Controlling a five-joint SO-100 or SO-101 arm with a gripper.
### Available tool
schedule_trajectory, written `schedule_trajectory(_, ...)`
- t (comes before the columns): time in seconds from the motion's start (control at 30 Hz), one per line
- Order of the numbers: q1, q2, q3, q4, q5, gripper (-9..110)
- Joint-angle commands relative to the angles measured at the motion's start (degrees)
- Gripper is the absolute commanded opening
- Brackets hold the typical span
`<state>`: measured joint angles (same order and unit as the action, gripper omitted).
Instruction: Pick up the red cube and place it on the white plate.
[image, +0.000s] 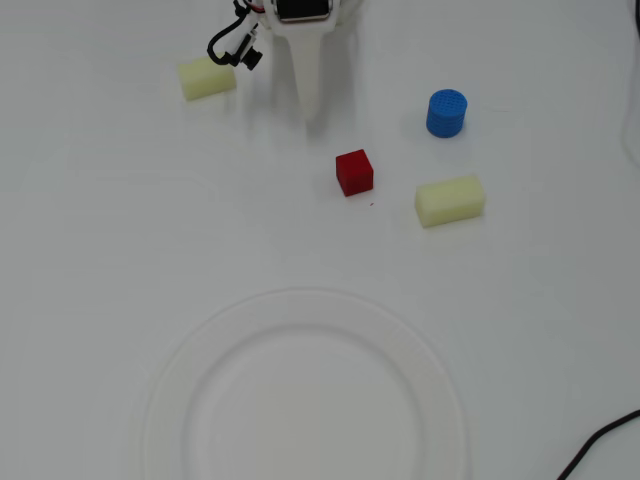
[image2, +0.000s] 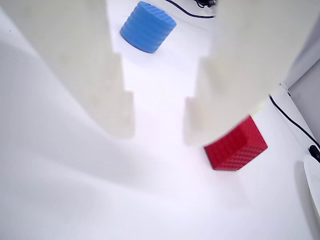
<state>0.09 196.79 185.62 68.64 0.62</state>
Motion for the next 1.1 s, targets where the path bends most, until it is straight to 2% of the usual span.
schedule_trajectory(0.0, -3.87, 0.7, -0.26, 0.09, -2.81, 0)
schedule_trajectory(0.5, -3.43, 0.7, -0.18, -1.49, -2.46, 0)
schedule_trajectory(0.67, -2.46, 0.35, -6.68, -3.08, 0.44, 0)
schedule_trajectory(0.87, -1.93, -14.68, -19.07, -8.09, -0.26, 0)
schedule_trajectory(1.07, -8.26, -31.11, -31.55, -8.61, 0.35, 13)
